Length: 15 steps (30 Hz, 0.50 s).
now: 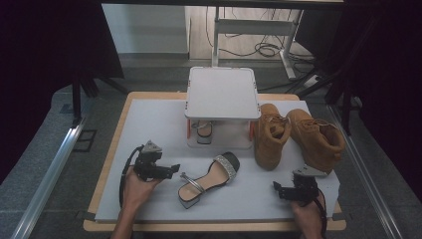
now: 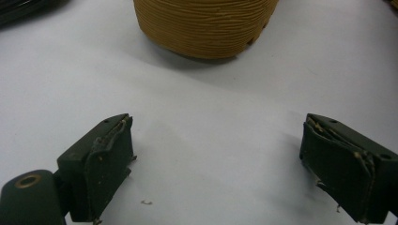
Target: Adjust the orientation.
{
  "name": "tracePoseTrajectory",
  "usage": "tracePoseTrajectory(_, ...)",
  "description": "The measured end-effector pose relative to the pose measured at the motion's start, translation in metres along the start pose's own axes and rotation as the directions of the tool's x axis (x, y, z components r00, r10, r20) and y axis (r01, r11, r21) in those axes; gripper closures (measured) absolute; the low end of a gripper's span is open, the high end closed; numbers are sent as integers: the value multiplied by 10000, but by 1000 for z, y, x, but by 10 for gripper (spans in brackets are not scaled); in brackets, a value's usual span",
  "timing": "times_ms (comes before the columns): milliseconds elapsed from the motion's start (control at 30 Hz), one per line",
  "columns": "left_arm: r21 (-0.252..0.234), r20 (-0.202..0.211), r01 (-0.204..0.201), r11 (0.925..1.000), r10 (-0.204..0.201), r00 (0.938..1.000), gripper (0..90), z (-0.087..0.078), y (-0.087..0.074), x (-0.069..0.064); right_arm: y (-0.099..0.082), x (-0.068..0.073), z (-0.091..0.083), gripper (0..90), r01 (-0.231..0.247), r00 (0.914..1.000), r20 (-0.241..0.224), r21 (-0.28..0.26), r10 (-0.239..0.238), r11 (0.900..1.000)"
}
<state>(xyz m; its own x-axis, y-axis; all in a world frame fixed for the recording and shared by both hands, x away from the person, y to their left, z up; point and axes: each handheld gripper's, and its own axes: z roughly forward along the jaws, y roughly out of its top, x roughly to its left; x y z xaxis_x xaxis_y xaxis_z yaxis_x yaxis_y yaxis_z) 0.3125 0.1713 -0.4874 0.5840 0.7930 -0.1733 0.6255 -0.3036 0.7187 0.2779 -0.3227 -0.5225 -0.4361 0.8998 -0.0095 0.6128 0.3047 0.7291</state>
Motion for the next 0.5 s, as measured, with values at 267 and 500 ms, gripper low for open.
tracePoseTrajectory(267, 46, 15, -234, 9997, 234, 9997, 137, -17, -21, -3, 0, 0, 0, 100, -1, 10000, 0, -2, 1, 10000)
tracePoseTrajectory(500, 74, 237, -553, 9984, 551, 9982, 134, -30, -33, -10, 0, 0, 0, 100, 2, 10000, 0, -1, -2, 10000)
